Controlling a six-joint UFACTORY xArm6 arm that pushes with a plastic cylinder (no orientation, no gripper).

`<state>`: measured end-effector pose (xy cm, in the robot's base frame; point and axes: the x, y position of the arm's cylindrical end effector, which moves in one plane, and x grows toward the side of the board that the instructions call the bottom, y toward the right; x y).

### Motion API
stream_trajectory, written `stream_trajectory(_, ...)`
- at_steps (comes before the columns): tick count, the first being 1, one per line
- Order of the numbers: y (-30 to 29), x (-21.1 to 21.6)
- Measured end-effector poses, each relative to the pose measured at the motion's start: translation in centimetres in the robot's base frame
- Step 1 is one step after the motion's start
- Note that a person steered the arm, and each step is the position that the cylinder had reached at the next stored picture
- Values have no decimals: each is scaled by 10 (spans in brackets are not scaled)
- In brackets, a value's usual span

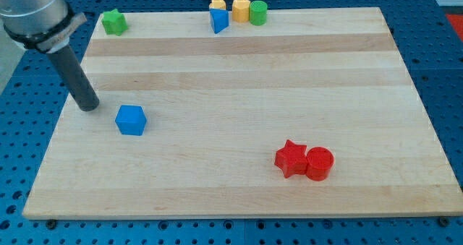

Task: Move the blue cube at the center

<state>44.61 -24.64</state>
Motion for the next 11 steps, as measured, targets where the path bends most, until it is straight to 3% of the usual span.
stream_trajectory(3,8,49)
stream_trajectory(4,44,46)
stream_trajectory(6,130,-27)
stream_trajectory(7,127,-24)
stream_trajectory(8,90,6)
stream_trajectory(9,98,22)
stream_trajectory(10,141,5)
stream_trajectory(11,181,-41)
